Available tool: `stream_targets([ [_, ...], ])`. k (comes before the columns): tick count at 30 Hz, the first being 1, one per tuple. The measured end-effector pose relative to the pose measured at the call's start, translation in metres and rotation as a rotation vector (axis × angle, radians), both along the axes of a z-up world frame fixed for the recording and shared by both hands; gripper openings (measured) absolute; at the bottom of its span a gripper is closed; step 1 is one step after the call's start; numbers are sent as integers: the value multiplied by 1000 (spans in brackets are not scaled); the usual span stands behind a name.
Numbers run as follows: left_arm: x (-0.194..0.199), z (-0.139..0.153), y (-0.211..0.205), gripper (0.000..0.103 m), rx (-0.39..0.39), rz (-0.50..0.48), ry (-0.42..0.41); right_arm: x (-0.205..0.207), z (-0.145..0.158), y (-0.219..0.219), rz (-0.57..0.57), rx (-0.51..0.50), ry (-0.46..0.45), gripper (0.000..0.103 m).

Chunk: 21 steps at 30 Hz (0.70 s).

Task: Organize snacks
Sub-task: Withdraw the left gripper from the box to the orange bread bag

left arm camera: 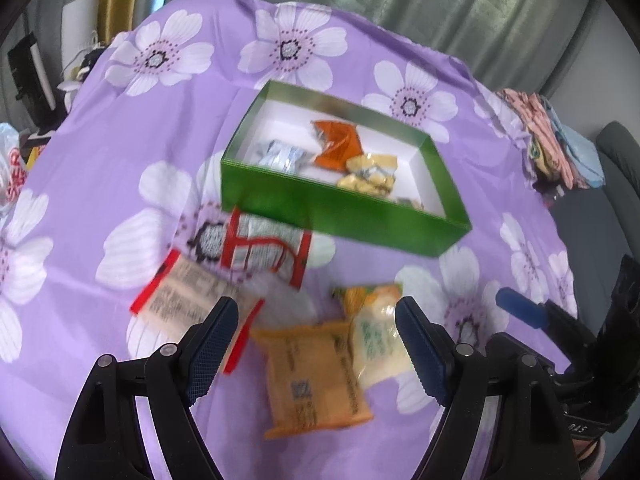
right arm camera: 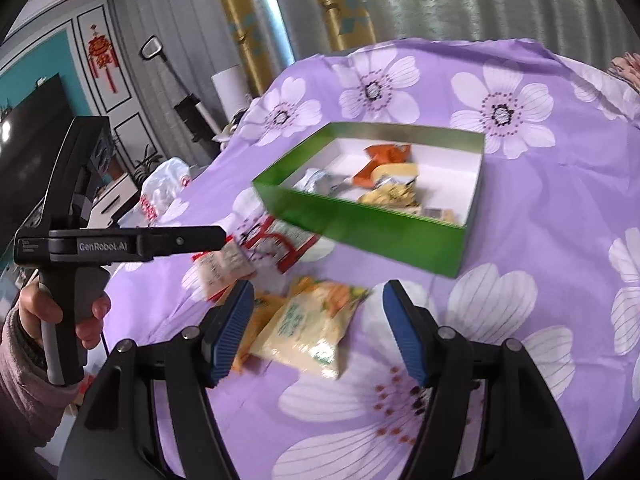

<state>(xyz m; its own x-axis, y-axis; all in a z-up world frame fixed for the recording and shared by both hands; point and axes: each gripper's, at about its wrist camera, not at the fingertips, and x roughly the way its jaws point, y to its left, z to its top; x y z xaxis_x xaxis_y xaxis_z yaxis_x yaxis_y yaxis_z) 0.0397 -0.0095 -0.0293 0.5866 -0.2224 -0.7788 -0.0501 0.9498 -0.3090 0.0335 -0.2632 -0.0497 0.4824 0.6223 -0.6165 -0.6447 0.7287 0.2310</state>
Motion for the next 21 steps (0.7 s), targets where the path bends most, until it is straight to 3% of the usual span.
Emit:
stream_targets([
  [9,-32,-24,5,81,-24,-1,22,-23,-22,23,92,-53,45,68],
  [21,-38,-48,-5,81,-60,-50,48,-39,-59,62,192,-127,98,67],
])
